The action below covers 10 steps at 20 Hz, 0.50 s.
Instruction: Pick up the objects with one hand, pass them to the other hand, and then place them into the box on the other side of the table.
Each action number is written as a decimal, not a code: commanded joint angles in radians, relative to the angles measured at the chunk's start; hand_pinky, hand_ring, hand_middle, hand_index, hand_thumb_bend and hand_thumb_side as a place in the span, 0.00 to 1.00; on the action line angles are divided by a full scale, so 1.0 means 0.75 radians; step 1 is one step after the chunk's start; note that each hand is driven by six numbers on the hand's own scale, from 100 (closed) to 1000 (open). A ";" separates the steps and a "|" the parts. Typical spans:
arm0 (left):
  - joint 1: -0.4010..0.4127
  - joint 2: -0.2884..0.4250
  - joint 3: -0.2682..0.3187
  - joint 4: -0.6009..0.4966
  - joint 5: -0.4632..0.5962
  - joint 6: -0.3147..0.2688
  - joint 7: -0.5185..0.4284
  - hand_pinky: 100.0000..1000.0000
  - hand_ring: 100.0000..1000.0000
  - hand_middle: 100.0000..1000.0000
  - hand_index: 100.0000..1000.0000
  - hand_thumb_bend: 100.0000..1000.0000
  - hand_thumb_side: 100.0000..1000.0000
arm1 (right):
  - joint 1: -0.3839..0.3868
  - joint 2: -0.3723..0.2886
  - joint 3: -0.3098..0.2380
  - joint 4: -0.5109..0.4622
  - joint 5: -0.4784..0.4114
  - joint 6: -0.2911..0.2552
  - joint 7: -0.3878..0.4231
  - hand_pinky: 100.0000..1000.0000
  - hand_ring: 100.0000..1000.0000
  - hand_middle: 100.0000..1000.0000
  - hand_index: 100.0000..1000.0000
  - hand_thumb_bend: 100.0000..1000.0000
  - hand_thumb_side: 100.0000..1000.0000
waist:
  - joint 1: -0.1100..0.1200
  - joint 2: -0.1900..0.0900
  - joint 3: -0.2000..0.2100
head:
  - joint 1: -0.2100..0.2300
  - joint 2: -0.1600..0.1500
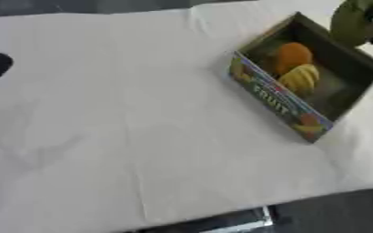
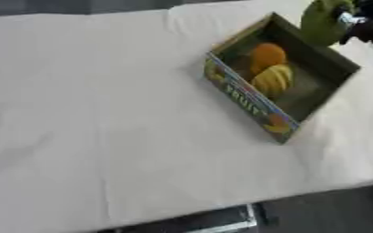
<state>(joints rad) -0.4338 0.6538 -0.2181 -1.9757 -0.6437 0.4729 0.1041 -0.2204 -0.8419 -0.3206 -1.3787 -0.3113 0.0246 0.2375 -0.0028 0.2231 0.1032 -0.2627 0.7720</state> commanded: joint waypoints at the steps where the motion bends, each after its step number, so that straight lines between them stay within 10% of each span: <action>1: 0.006 0.006 0.038 -0.011 0.035 0.007 0.080 0.66 0.65 0.64 0.81 0.76 0.91 | 0.005 -0.038 -0.023 0.039 0.062 -0.034 -0.021 0.31 0.02 0.00 0.00 0.00 0.09 | 0.021 -0.003 0.004 | 0.000 -0.003; 10: 0.053 -0.008 0.072 -0.032 0.029 -0.044 0.200 0.65 0.63 0.62 0.80 0.76 0.89 | 0.023 -0.004 -0.028 0.171 0.208 -0.119 -0.129 0.32 0.03 0.00 0.00 0.00 0.09 | 0.029 0.007 0.019 | -0.029 -0.010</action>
<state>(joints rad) -0.3870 0.6345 -0.1824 -1.9826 -0.6147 0.4471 0.2421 -0.2030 -0.8295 -0.3359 -1.2640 -0.1721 -0.0599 0.1515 0.0036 0.2232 0.1184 -0.2794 0.7719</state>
